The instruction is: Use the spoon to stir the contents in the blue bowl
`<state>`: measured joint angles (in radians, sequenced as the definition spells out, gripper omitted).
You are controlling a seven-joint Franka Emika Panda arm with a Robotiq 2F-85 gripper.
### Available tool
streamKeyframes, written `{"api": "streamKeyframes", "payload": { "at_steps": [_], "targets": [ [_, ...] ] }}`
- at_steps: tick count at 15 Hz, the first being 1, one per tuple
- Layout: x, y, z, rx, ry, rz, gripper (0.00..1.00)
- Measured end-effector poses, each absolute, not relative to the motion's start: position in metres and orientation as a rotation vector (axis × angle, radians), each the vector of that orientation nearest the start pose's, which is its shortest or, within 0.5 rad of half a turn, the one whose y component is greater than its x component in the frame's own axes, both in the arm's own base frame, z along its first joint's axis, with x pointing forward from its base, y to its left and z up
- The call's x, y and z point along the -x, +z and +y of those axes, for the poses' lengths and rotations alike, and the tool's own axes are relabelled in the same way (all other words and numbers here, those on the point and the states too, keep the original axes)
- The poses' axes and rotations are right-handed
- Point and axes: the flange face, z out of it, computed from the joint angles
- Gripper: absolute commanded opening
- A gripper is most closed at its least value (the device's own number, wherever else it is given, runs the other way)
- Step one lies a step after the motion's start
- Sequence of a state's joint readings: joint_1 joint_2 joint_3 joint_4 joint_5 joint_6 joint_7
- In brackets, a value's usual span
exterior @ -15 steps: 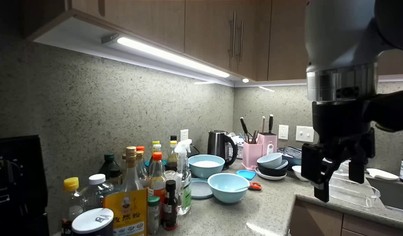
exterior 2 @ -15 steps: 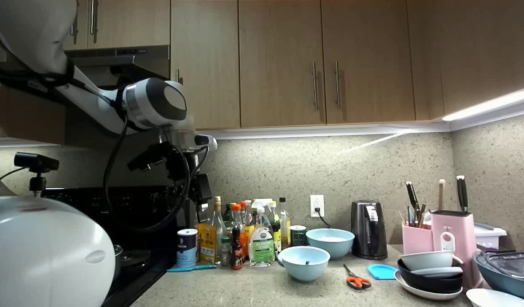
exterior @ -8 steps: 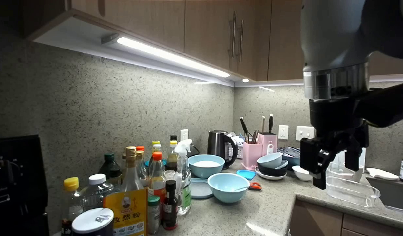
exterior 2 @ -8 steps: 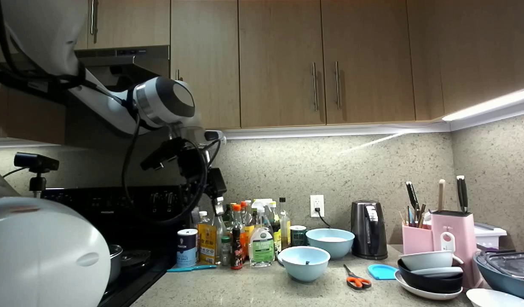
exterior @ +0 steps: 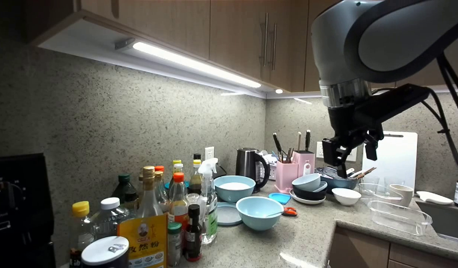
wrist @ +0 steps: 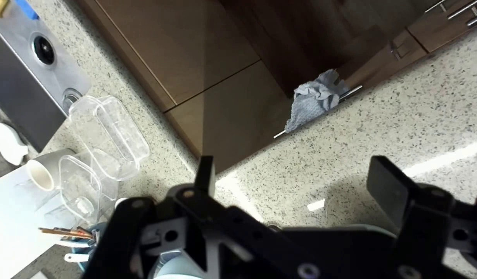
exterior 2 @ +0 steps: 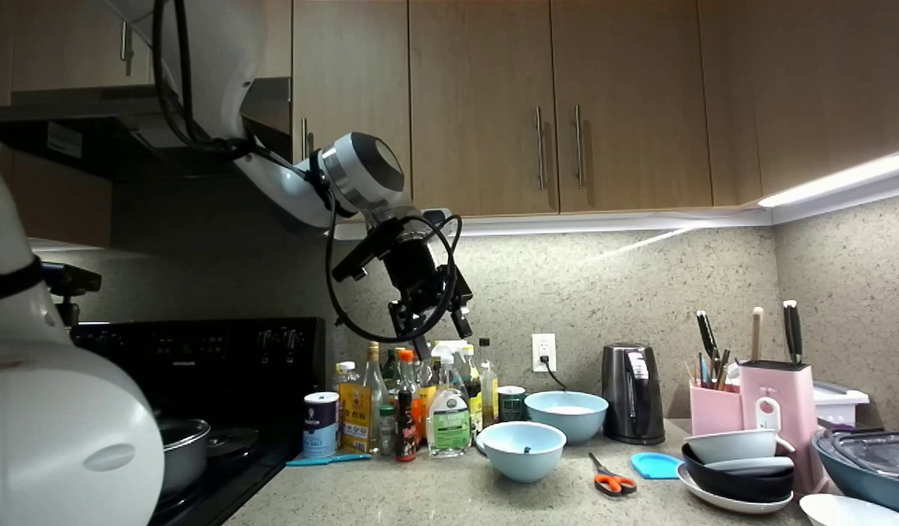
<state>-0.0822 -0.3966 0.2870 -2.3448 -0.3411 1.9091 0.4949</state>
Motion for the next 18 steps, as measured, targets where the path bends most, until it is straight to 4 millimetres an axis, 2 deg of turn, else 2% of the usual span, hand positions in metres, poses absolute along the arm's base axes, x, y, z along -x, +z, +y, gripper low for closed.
{"api": "streamKeyframes", "payload": {
  "at_steps": [5,8,11,15,17,18],
  "targets": [
    [-0.426,0.48,0.073,3.545,-0.153,0.327,1.0],
    [-0.435,0.471,0.074,3.516,-0.158,0.223,1.0],
    [-0.462,0.433,0.065,3.479,-0.103,0.113,1.0],
    [-0.51,0.377,0.049,3.473,0.045,0.0,1.0],
    [-0.53,0.359,0.042,3.472,0.095,-0.013,1.0],
    [-0.532,0.356,0.041,3.472,0.105,-0.01,1.0]
  ]
}}
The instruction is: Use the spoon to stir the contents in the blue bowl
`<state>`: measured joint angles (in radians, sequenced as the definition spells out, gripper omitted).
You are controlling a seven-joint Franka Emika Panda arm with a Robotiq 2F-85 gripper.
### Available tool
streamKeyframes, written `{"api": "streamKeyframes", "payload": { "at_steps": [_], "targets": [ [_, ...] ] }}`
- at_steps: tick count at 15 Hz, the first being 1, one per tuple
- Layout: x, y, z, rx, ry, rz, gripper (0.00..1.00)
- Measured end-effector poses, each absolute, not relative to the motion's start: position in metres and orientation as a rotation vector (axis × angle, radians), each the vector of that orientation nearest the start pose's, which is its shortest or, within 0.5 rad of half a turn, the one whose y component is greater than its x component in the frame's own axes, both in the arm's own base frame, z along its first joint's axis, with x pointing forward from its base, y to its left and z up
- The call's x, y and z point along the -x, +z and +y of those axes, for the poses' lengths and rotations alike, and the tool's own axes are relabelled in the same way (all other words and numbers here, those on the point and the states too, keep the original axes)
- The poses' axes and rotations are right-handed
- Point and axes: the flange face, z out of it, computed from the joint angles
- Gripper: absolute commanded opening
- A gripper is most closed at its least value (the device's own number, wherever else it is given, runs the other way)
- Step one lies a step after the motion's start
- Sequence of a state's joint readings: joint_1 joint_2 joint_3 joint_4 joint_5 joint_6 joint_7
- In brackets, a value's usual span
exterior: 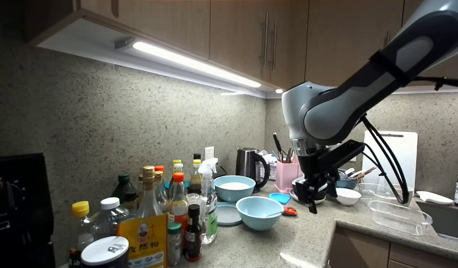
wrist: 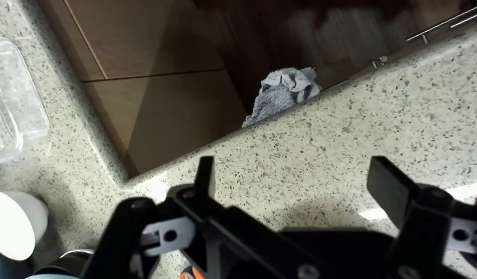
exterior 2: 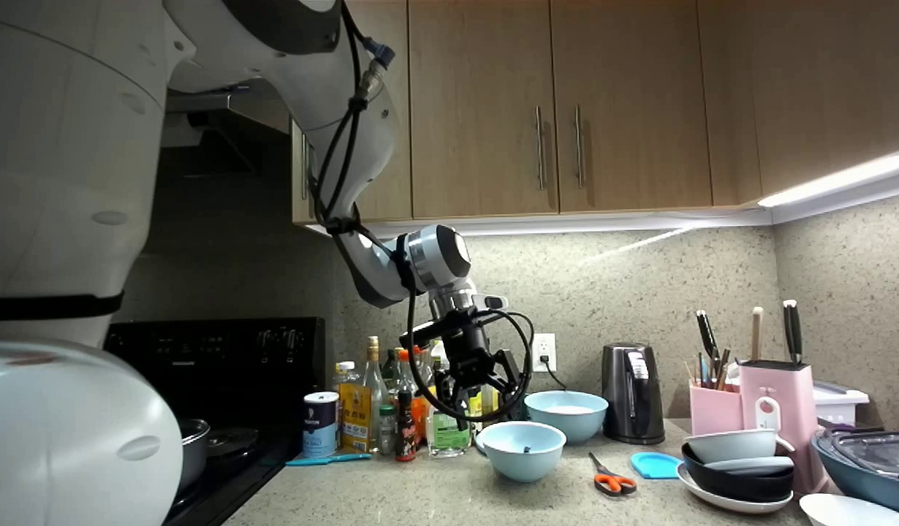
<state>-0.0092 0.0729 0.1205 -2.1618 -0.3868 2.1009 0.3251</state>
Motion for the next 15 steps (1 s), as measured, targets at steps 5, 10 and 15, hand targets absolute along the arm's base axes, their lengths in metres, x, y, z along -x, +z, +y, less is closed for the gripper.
{"api": "streamKeyframes", "payload": {
  "at_steps": [5,10,15],
  "targets": [
    [-0.532,0.363,0.047,3.473,0.078,-0.025,1.0],
    [-0.557,0.349,0.031,3.465,0.06,-0.163,1.0],
    [-0.593,0.322,0.013,3.529,0.092,-0.251,1.0]
  ]
}}
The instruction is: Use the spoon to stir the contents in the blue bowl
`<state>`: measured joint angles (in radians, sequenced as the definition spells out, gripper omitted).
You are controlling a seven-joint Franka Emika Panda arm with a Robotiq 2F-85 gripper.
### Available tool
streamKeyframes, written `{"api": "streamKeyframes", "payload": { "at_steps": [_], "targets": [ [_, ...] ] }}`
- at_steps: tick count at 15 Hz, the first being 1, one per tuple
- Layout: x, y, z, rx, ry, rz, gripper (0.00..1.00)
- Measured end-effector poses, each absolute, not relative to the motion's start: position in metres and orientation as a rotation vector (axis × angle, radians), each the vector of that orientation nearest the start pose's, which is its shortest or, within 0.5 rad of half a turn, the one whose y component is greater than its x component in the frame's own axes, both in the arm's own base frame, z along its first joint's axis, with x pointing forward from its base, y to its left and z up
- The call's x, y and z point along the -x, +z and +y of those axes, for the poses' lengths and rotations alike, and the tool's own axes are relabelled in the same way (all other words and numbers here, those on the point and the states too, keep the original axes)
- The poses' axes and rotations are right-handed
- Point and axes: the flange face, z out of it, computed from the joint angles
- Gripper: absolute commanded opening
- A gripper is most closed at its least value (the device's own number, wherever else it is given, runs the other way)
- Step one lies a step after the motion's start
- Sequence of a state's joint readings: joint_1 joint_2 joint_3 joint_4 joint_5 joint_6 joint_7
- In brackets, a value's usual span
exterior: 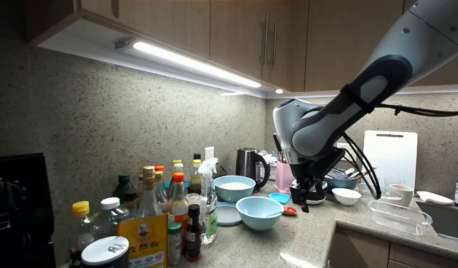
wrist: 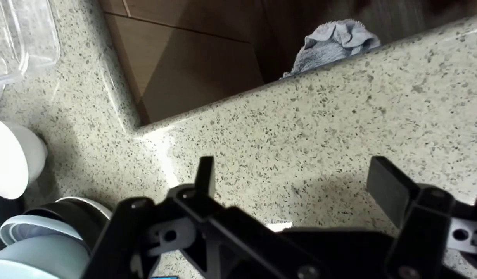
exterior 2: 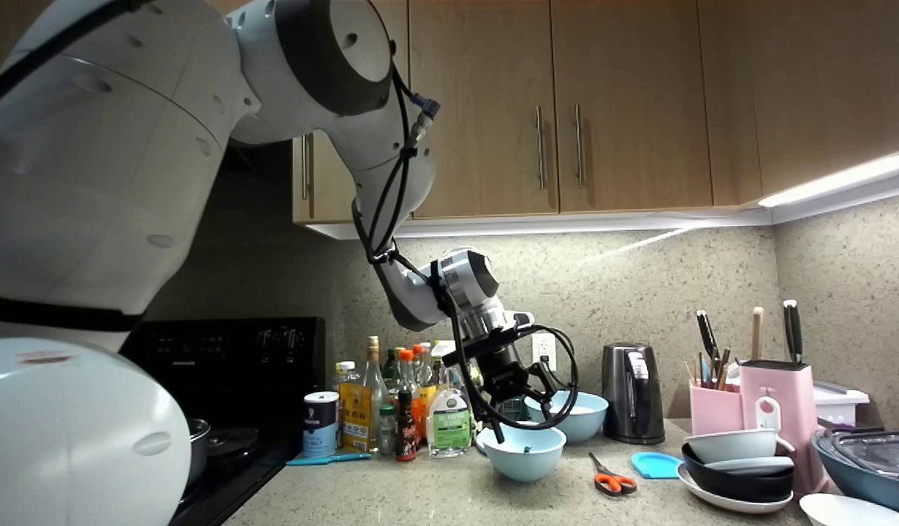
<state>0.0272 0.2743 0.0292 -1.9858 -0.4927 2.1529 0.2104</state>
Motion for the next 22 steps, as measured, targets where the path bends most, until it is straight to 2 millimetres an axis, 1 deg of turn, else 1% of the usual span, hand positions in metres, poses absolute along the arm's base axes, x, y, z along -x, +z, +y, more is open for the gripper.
{"api": "streamKeyframes", "payload": {
  "at_steps": [4,5,10,12,15,18,20,22],
  "targets": [
    [-0.593,0.325,0.016,3.53,0.08,-0.257,1.0],
    [-0.594,0.325,0.018,3.509,0.083,-0.297,1.0],
    [-0.61,0.324,0.031,3.344,0.017,-0.688,1.0],
    [-0.619,0.324,0.037,3.27,0.017,-0.798,1.0],
    [-0.631,0.32,0.036,3.307,0.006,-0.756,1.0],
    [-0.633,0.317,0.035,3.309,0.011,-0.751,1.0],
    [-0.636,0.315,0.035,3.305,0.01,-0.759,1.0],
    [-0.646,0.308,0.034,3.288,0.014,-0.8,1.0]
  ]
}}
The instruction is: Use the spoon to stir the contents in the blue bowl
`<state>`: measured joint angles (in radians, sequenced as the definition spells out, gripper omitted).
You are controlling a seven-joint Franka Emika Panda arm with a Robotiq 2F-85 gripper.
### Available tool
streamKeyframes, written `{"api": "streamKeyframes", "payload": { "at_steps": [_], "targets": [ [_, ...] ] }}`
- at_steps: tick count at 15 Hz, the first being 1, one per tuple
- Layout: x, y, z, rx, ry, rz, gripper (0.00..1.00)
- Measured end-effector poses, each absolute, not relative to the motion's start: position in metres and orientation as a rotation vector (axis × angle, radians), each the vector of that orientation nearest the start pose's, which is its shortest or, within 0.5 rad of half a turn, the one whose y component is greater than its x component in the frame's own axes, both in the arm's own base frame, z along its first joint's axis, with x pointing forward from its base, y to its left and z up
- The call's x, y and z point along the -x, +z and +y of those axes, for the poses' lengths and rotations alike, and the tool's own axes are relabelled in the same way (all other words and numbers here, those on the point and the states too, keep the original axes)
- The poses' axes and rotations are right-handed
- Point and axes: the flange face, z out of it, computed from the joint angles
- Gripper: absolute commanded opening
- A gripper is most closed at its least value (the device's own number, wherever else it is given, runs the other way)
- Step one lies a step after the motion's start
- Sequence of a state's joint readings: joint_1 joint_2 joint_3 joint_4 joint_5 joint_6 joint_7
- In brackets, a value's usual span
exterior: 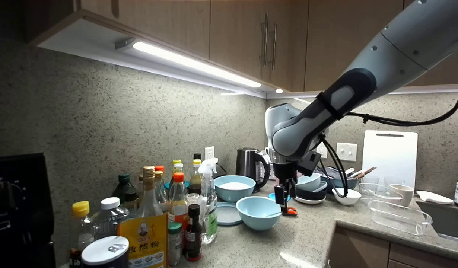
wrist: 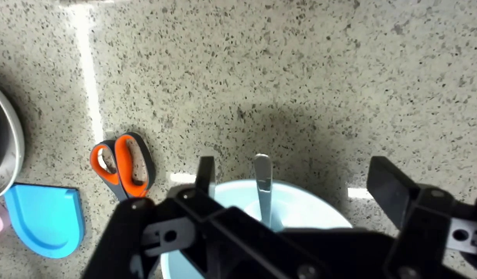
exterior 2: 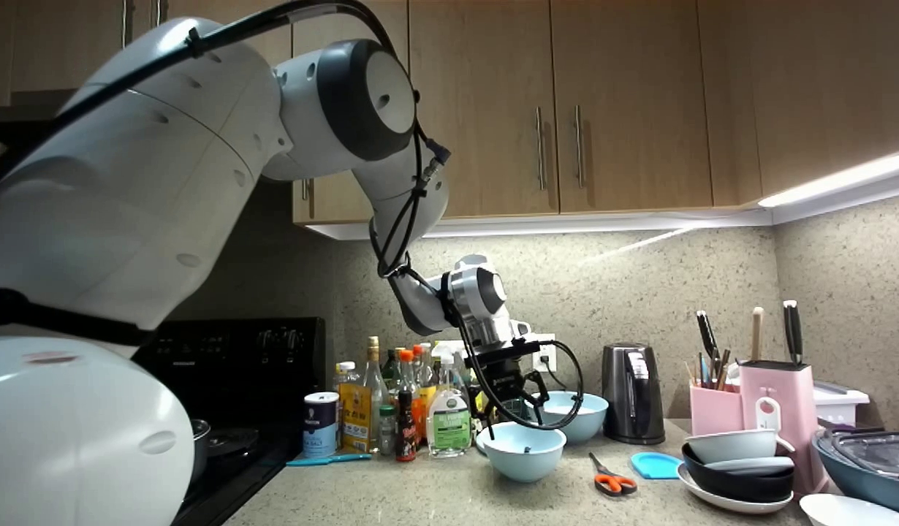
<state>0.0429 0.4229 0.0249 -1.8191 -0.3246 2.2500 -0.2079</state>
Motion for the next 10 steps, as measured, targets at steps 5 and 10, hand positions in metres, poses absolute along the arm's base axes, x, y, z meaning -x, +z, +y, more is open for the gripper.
{"api": "streamKeyframes", "payload": {
  "at_steps": [5,10],
  "targets": [
    [-0.683,0.291,0.027,3.246,0.014,-0.954,0.84],
    [-0.698,0.282,0.026,3.227,0.178,-0.952,0.89]
  ]
}}
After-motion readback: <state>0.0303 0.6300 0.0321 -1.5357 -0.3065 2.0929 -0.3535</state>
